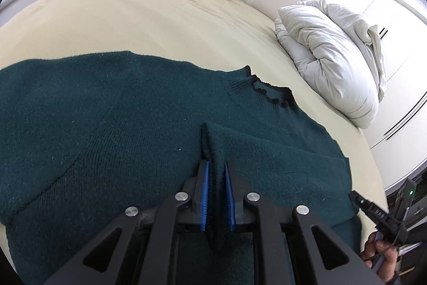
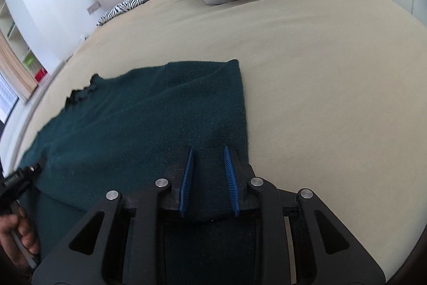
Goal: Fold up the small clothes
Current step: 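Lift the sleeve with the left gripper and lay it across the body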
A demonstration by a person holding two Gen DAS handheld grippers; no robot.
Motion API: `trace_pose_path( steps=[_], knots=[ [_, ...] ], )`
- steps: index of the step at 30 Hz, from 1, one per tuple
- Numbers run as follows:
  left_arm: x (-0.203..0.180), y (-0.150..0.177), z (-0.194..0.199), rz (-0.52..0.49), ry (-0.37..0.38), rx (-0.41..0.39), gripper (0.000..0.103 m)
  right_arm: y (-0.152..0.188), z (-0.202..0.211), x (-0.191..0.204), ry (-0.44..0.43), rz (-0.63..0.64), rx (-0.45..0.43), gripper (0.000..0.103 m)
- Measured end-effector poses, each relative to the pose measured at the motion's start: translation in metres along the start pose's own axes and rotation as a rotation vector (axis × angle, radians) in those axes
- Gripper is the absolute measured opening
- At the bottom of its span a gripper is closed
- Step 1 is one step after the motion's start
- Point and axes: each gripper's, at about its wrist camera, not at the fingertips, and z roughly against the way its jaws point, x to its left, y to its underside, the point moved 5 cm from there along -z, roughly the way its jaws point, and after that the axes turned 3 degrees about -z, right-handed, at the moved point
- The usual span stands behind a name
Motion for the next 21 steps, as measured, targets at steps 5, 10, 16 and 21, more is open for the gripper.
trace_pose_path(
  steps=[5, 10, 16, 21],
  knots=[
    [0.016, 0.0, 0.058, 0.018, -0.077, -0.085, 0.062, 0.002, 0.034, -0.02, 0.063, -0.095, -0.035, 0.038],
    [0.086, 0.026, 0.142, 0.181, -0.118, -0.182, 0.07, 0.021, 0.082, -0.014, -0.025, -0.139, -0.055, 0.038],
    [0.211, 0.087, 0.228, 0.553, -0.121, -0.29, 0.07, 0.069, 0.112, 0.05, -0.244, -0.119, 0.024, 0.046],
    [0.268, 0.097, 0.268, 0.715, -0.079, -0.403, 0.07, 0.12, 0.123, 0.109, -0.365, -0.062, 0.117, 0.067]
  ],
)
